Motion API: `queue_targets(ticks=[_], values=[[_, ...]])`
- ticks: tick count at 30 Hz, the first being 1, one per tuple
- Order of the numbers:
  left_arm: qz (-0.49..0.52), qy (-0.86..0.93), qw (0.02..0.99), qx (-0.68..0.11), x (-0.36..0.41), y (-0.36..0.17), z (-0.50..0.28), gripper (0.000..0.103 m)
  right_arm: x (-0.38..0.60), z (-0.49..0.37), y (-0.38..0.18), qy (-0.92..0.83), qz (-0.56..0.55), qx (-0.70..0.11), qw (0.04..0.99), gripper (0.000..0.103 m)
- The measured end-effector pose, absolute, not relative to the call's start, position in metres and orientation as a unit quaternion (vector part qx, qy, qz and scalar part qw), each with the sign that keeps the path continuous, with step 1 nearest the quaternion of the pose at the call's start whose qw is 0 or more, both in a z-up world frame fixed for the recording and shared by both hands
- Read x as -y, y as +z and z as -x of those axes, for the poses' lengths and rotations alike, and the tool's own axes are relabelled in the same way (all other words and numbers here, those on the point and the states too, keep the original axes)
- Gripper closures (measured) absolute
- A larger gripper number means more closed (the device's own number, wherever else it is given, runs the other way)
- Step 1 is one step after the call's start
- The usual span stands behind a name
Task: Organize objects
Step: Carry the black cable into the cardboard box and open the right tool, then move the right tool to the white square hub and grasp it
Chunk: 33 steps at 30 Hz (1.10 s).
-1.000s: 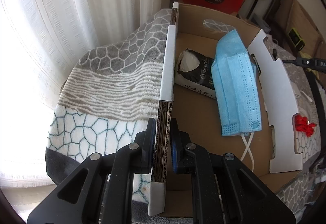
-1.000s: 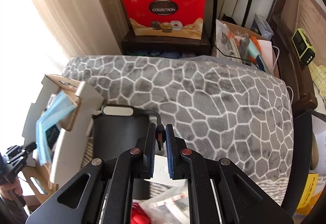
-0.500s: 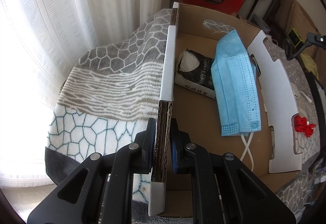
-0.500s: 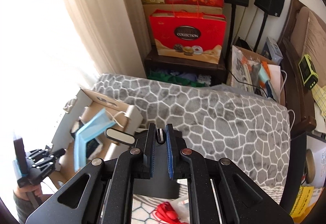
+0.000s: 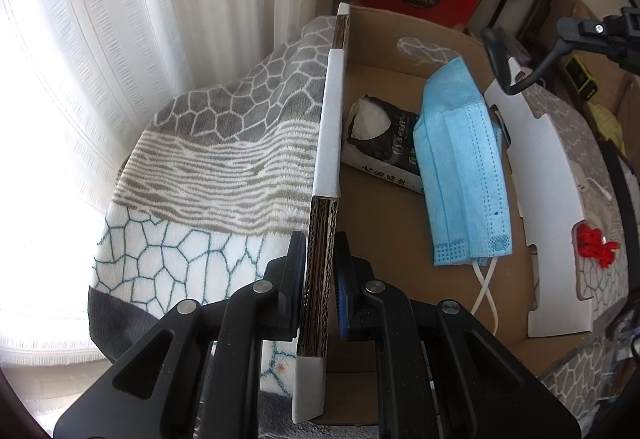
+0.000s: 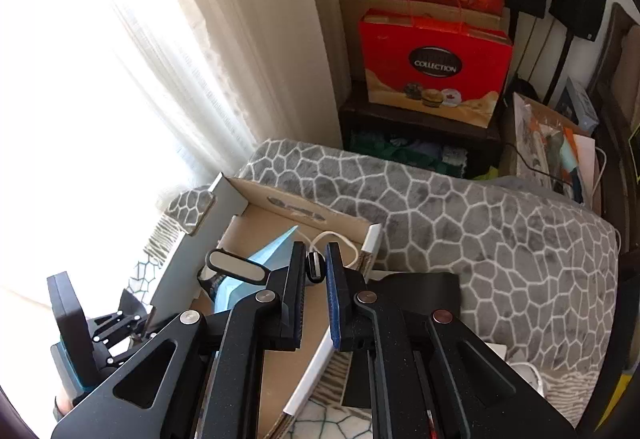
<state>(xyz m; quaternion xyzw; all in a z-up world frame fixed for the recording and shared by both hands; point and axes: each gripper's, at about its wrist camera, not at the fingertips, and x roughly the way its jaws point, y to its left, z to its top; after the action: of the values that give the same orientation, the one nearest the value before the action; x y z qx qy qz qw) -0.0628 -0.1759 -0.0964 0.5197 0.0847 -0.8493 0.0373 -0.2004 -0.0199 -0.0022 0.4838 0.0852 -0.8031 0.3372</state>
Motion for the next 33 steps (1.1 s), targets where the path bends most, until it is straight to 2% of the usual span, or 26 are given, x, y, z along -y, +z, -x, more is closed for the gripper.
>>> queue_targets(ticks=[7,10,12,17,23,33], values=[[-0.520,-0.849,0.038,-0.085,0.175,-0.096,0.063,0.091,0.043,0.194,-0.031,-0.785,-0.507,-0.118,0.337,0.094],[-0.519,-0.849,0.037,-0.085,0.174,-0.096,0.062,0.091,0.045,0.196,-0.037,-0.789,-0.505,-0.128,0.326,0.088],[-0.519,-0.850,0.037,-0.085,0.174,-0.096,0.062,0.091,0.044,0.198,-0.038,-0.789,-0.504,-0.133,0.325,0.073],[-0.519,-0.850,0.038,-0.086,0.173,-0.096,0.061,0.091,0.033,0.206,-0.033,-0.798,-0.497,-0.122,0.317,0.066],[-0.519,-0.849,0.039,-0.084,0.171,-0.095,0.060,0.091,0.015,0.213,-0.020,-0.808,-0.490,-0.107,0.311,0.065],[-0.521,-0.849,0.041,-0.081,0.169,-0.096,0.060,0.091,-0.020,0.203,-0.013,-0.813,-0.478,-0.135,0.304,0.062]])
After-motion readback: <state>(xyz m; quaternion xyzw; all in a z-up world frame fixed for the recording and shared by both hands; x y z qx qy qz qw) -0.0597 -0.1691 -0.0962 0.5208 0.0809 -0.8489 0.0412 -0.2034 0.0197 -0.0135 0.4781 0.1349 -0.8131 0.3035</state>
